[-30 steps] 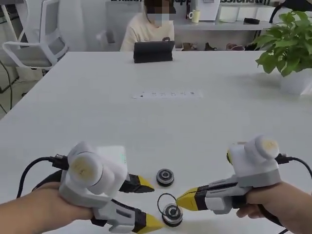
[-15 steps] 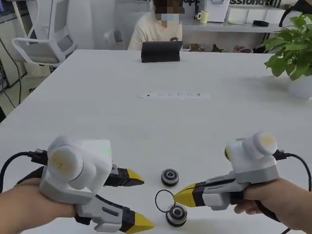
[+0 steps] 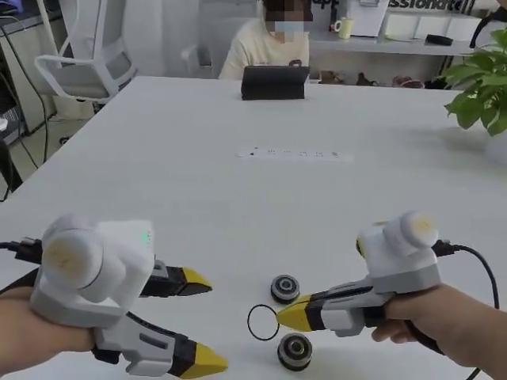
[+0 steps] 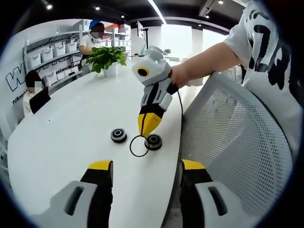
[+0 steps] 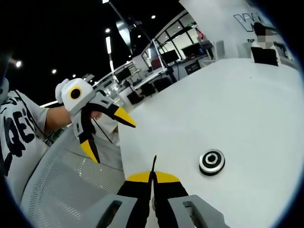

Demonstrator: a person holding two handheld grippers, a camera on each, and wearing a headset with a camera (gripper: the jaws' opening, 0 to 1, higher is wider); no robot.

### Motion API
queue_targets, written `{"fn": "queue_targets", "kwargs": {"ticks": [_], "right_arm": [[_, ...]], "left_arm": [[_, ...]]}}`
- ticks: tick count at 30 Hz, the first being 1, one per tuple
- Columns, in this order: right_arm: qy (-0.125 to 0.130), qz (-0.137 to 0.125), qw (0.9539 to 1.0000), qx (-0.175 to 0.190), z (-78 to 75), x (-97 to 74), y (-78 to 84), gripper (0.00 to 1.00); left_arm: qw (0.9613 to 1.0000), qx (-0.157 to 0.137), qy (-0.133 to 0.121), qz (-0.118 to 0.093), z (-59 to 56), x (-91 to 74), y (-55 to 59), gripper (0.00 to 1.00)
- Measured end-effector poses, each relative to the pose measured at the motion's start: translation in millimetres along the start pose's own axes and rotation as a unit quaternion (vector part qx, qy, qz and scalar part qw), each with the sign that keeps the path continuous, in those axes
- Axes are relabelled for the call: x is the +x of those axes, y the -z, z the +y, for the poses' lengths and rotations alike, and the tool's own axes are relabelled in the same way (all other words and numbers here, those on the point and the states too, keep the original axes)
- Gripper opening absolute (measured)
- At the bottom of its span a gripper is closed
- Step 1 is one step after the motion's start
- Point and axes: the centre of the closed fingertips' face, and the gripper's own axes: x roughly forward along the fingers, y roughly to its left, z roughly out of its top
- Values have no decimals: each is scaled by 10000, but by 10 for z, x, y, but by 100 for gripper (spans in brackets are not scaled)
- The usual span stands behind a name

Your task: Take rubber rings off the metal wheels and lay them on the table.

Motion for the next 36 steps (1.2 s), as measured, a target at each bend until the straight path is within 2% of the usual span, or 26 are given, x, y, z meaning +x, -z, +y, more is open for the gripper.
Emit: {"fn": "queue_targets", "kwargs": {"ticks": [10,20,30,36], "right_arm": [[-54,171,9998,-93,0,139,-9,0],[-54,409,9990,-168,-16,232,72,0],[96,607,9977,-299,-89,268,171,0],[168,565,9975,-380,-113,249,158,0]], "left_arm": [[9998,-100,-150,-36,57,-109,34,56],[9996,-156,-214,-37,62,-170,53,56],[9996,-180,-224,-14,67,-184,84,56],[9995,-185,-236,-5,85,-178,90,56]]}}
